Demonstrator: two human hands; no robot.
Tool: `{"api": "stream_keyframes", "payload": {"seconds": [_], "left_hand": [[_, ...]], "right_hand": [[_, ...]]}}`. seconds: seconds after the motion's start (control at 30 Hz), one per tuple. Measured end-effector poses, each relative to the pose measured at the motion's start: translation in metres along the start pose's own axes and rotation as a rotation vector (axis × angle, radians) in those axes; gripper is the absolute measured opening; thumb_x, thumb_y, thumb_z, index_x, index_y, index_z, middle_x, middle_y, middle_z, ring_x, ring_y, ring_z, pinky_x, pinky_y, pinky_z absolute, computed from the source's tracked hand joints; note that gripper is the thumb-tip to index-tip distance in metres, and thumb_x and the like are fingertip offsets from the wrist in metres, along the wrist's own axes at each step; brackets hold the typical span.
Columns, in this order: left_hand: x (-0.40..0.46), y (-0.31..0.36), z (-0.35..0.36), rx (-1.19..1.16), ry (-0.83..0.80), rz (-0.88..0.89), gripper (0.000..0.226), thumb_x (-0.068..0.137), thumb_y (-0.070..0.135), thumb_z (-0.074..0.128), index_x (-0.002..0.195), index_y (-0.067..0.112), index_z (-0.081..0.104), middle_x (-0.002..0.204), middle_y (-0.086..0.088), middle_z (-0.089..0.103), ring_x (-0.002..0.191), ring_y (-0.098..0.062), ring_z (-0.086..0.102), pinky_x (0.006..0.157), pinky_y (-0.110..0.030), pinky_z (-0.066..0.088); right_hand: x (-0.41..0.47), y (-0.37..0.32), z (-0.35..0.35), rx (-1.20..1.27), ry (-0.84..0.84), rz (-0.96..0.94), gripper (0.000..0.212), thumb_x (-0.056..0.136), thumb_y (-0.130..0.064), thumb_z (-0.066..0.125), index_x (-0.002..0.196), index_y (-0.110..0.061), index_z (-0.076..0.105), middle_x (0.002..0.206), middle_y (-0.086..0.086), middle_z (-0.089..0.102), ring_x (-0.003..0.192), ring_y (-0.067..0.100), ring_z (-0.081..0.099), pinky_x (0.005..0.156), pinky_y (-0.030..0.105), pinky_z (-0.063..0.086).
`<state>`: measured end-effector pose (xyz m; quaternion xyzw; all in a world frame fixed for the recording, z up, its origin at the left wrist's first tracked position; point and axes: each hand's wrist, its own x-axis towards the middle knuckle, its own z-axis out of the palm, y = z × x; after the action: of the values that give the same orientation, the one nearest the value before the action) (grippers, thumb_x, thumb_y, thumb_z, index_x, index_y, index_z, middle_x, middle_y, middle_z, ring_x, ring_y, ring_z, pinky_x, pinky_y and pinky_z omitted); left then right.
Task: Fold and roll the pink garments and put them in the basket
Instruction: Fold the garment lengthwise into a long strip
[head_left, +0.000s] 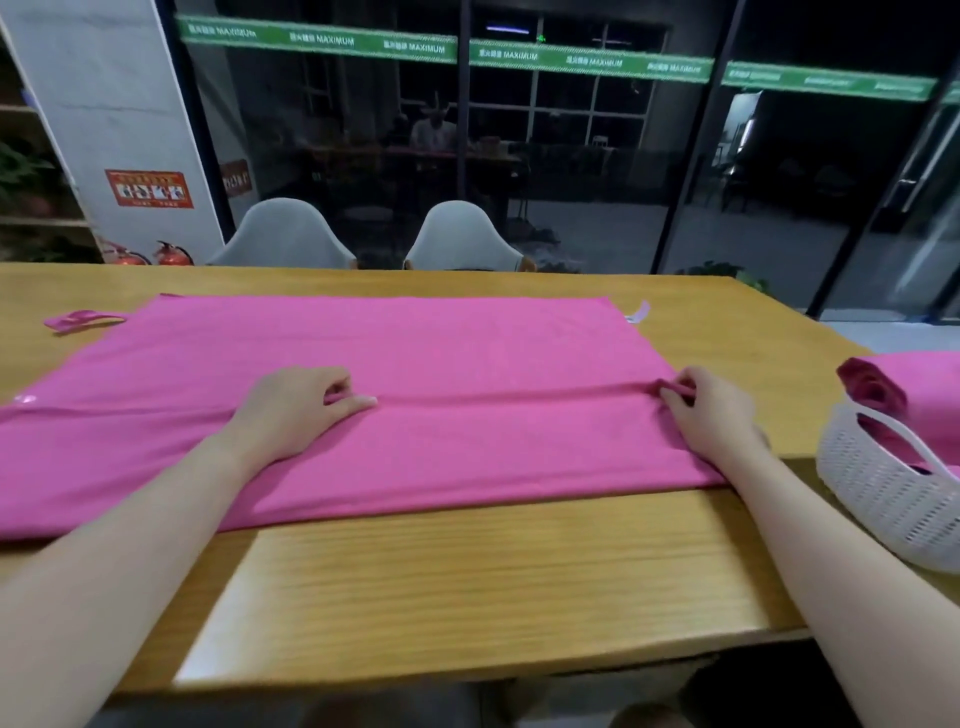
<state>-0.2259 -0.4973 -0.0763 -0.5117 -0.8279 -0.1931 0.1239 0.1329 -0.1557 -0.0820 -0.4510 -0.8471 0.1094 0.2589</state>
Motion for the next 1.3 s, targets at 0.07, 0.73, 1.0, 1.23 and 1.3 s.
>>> {"api": "stream_keyframes", "payload": {"seconds": [0.07, 0.73, 1.0, 1.23, 1.3], "left_hand": [[-0.003, -0.001, -0.001, 0.021, 0.014, 0.002, 0.046, 0.089, 0.070, 0.054, 0.069, 0.029, 0.044, 0.060, 0.010, 0.054, 0.063, -0.023, 0.053, 0.059, -0.035, 0.039], [-0.060, 0.028, -0.057, 0.070, -0.022, 0.035, 0.025, 0.103, 0.047, 0.048, 0.092, 0.028, 0.058, 0.087, 0.001, 0.068, 0.085, -0.029, 0.064, 0.068, -0.038, 0.045], [0.008, 0.014, -0.038, 0.054, -0.090, 0.030, 0.028, 0.101, 0.051, 0.048, 0.090, 0.028, 0.058, 0.082, 0.005, 0.066, 0.081, -0.027, 0.064, 0.070, -0.039, 0.049], [0.014, 0.000, -0.004, 0.073, -0.087, -0.040, 0.026, 0.099, 0.052, 0.053, 0.089, 0.028, 0.055, 0.079, 0.008, 0.057, 0.075, -0.023, 0.054, 0.068, -0.036, 0.043], [0.014, 0.007, -0.011, 0.093, -0.034, 0.028, 0.017, 0.098, 0.039, 0.059, 0.099, 0.023, 0.064, 0.094, 0.002, 0.064, 0.090, -0.026, 0.062, 0.078, -0.040, 0.049]], "right_hand": [[-0.005, -0.002, -0.004, 0.003, -0.016, 0.027, 0.014, 0.101, -0.037, 0.057, 0.097, -0.024, 0.059, 0.092, 0.007, 0.068, 0.087, 0.034, 0.062, 0.071, 0.039, 0.048], [-0.049, -0.009, -0.054, 0.201, 0.027, 0.134, 0.021, 0.096, -0.023, 0.062, 0.077, -0.014, 0.060, 0.071, 0.010, 0.062, 0.074, 0.035, 0.062, 0.061, 0.038, 0.045], [0.002, -0.018, -0.026, 0.090, -0.024, 0.248, 0.015, 0.096, -0.027, 0.059, 0.097, -0.017, 0.070, 0.091, 0.007, 0.069, 0.086, 0.034, 0.063, 0.074, 0.041, 0.053], [0.009, -0.007, 0.002, -0.083, 0.021, 0.163, 0.019, 0.099, -0.033, 0.056, 0.110, -0.018, 0.060, 0.110, 0.014, 0.066, 0.101, 0.040, 0.062, 0.078, 0.043, 0.049], [0.006, -0.012, 0.001, -0.142, 0.130, 0.061, 0.028, 0.098, -0.028, 0.058, 0.120, -0.011, 0.059, 0.117, 0.018, 0.062, 0.107, 0.041, 0.057, 0.087, 0.047, 0.047]]}}
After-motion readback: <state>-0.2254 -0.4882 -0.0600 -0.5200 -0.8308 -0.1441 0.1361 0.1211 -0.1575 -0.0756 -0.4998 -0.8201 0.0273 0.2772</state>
